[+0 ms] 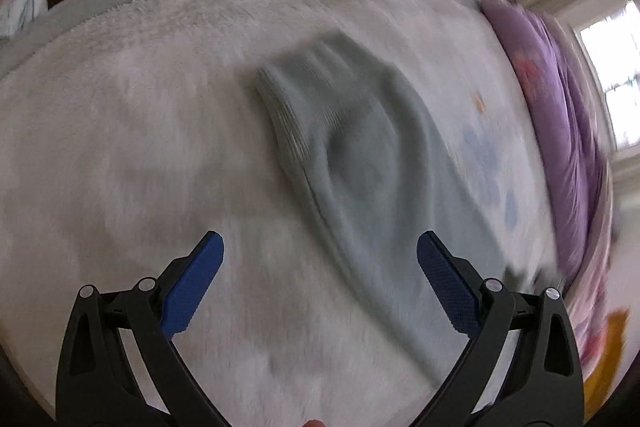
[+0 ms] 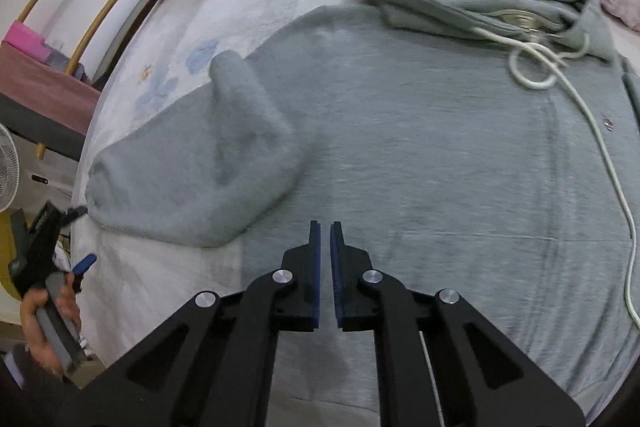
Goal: Fold large clothes
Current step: 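Reach the left tool to the hoodie sleeve cuff and grasp it, then carry the held sleeve across the hoodie body with the left tool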
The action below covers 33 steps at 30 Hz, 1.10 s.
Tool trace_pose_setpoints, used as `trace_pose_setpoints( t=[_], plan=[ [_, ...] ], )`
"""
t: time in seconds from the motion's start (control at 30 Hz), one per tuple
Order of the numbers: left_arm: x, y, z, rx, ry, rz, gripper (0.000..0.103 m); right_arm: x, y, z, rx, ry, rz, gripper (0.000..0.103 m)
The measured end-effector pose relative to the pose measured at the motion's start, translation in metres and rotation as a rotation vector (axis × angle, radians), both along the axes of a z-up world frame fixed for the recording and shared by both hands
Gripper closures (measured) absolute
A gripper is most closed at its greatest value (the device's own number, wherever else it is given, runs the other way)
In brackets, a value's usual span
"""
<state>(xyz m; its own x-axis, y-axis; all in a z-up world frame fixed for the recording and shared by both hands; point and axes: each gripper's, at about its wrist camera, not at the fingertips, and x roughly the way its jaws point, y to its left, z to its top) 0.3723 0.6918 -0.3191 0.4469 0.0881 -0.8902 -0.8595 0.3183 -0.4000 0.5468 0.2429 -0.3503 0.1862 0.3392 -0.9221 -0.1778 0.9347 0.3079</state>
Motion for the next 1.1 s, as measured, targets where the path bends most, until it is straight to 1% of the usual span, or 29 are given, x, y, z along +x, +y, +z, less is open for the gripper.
trace_pose_setpoints(
  t=[0.03, 0.07, 0.1, 0.17, 0.23, 0.3, 0.33, 0.37, 0.4, 0.43, 0.47, 0.53, 0.57, 0.6, 0.63, 0.67, 0.77, 0.8, 0.83, 0.87, 0.9, 0.97, 1.0, 1.03, 1.1],
  plan=[
    [0.0, 0.01, -0.003, -0.008, -0.006, 0.021, 0.006, 0.001, 0.002, -0.002, 0.007, 0.023, -0.012, 0.096],
    [0.001, 0.018, -0.006, -0.015, -0.013, 0.026, 0.01, 0.003, 0.002, -0.003, 0.01, 0.04, -0.024, 0.096],
    [0.003, 0.023, -0.008, -0.018, -0.018, 0.025, 0.019, 0.006, 0.003, -0.004, 0.0, 0.05, -0.029, 0.096],
    [0.008, 0.031, -0.015, -0.02, 0.015, 0.019, 0.024, 0.011, 0.004, -0.003, -0.011, 0.056, -0.048, 0.096],
    [0.014, 0.04, -0.016, -0.002, 0.033, 0.017, 0.026, 0.018, 0.004, -0.003, -0.001, 0.066, -0.072, 0.096],
    [0.017, 0.04, -0.01, 0.042, 0.061, 0.002, 0.046, 0.03, 0.005, -0.005, 0.034, 0.08, -0.103, 0.096],
    [0.018, 0.042, -0.008, 0.054, 0.06, -0.009, 0.053, 0.035, 0.006, -0.006, 0.037, 0.081, -0.11, 0.096],
    [0.018, 0.045, -0.007, 0.057, 0.042, -0.024, 0.072, 0.041, 0.007, -0.009, 0.032, 0.077, -0.115, 0.096],
    [0.017, 0.047, -0.004, 0.06, 0.026, -0.038, 0.087, 0.046, 0.01, -0.013, 0.015, 0.071, -0.109, 0.096],
    [0.017, 0.045, 0.004, 0.077, 0.012, -0.046, 0.094, 0.051, 0.015, -0.016, 0.0, 0.071, -0.092, 0.096],
    [0.015, 0.04, 0.018, 0.112, -0.015, -0.057, 0.094, 0.055, 0.019, -0.02, -0.015, 0.069, -0.07, 0.096],
    [0.013, 0.034, 0.046, 0.17, -0.062, -0.077, 0.094, 0.061, 0.029, -0.035, 0.001, 0.082, -0.017, 0.096],
    [0.012, 0.027, 0.069, 0.208, -0.102, -0.1, 0.094, 0.062, 0.033, -0.042, -0.024, 0.091, 0.009, 0.096],
    [0.014, 0.021, 0.087, 0.245, -0.127, -0.119, 0.094, 0.063, 0.036, -0.048, -0.04, 0.078, 0.034, 0.097],
    [0.016, 0.011, 0.107, 0.291, -0.156, -0.147, 0.094, 0.064, 0.035, -0.051, -0.032, 0.071, 0.045, 0.099],
    [0.02, -0.002, 0.127, 0.325, -0.182, -0.173, 0.094, 0.066, 0.031, -0.052, -0.009, 0.082, 0.037, 0.099],
    [0.044, -0.046, 0.168, 0.375, -0.267, -0.228, 0.094, 0.075, 0.008, -0.05, 0.108, 0.158, 0.011, 0.099],
    [0.053, -0.067, 0.182, 0.387, -0.304, -0.256, 0.094, 0.075, 0.0, -0.047, 0.123, 0.168, 0.012, 0.1],
    [0.063, -0.09, 0.194, 0.389, -0.341, -0.287, 0.094, 0.076, -0.014, -0.04, 0.108, 0.167, 0.013, 0.097],
    [0.07, -0.109, 0.201, 0.388, -0.367, -0.31, 0.094, 0.076, -0.032, -0.03, 0.108, 0.149, 0.012, 0.096],
    [0.085, -0.139, 0.21, 0.384, -0.406, -0.355, 0.094, 0.077, -0.054, -0.019, 0.117, 0.131, 0.003, 0.096],
    [0.104, -0.18, 0.217, 0.367, -0.442, -0.408, 0.094, 0.077, -0.099, 0.001, 0.119, 0.102, -0.034, 0.096],
    [0.121, -0.21, 0.218, 0.339, -0.476, -0.449, 0.094, 0.078, -0.128, 0.012, 0.107, 0.084, -0.063, 0.096],
    [0.136, -0.24, 0.217, 0.324, -0.493, -0.487, 0.094, 0.079, -0.149, 0.02, 0.093, 0.073, -0.085, 0.096],
    [0.167, -0.294, 0.212, 0.312, -0.479, -0.573, 0.094, 0.079, -0.213, 0.044, 0.076, 0.031, -0.15, 0.096]
  ],
)
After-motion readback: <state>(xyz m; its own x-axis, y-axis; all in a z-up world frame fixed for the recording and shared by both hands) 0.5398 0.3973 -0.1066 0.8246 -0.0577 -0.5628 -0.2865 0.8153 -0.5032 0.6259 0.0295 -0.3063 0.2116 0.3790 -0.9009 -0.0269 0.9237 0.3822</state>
